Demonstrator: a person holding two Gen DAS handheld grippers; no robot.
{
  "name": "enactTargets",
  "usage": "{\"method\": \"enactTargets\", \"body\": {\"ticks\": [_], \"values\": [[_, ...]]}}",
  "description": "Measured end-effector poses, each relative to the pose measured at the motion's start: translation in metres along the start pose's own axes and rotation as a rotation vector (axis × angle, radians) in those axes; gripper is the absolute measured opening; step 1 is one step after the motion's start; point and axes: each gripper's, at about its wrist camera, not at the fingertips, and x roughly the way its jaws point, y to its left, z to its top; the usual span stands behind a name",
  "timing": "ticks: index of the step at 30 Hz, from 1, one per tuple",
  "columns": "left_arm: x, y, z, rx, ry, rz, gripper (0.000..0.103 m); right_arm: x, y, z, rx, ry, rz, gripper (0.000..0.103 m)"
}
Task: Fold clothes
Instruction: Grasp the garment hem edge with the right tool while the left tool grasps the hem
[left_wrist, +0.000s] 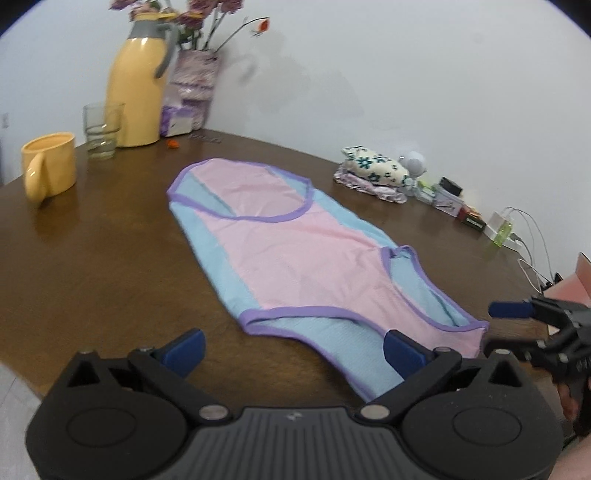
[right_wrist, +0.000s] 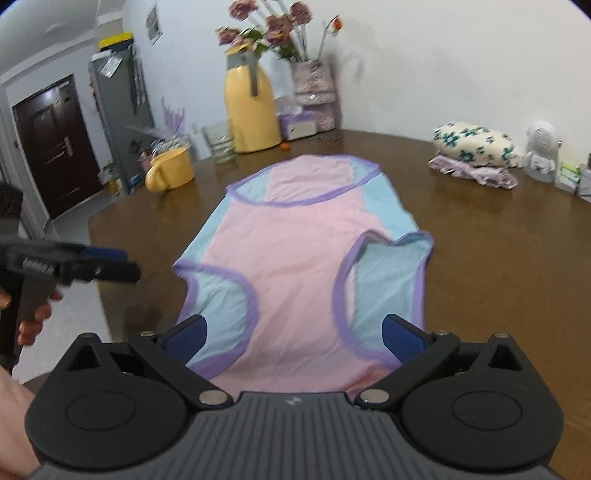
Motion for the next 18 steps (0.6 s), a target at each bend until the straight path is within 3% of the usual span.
{"method": "enactTargets", "body": {"ticks": [3,6,8,10,14,18], "values": [[-0.006,0.012,0.0,-0.043,-0.001,0.016,0.103,-0.005,0.014,0.002,-0.03,0.025,0.019,0.103],[-0.013,0.028,0.001,-0.092,-0.003,0.038,0.103,-0.01,0.033,0.005,-0.047,0.06,0.123,0.097],[-0.015,0.04,0.007,-0.114,-0.002,0.047,0.101,-0.01,0.049,0.007,-0.083,0.106,0.174,0.079],[-0.014,0.051,0.016,-0.123,0.002,0.053,0.099,-0.004,0.066,0.005,-0.131,0.165,0.173,0.069],[0.0,0.069,0.04,-0.123,0.029,0.067,0.085,0.013,0.089,0.002,-0.187,0.268,0.147,0.044],[0.031,0.081,0.066,-0.111,0.079,0.095,0.066,0.021,0.099,0.0,-0.184,0.303,0.097,0.04]]}}
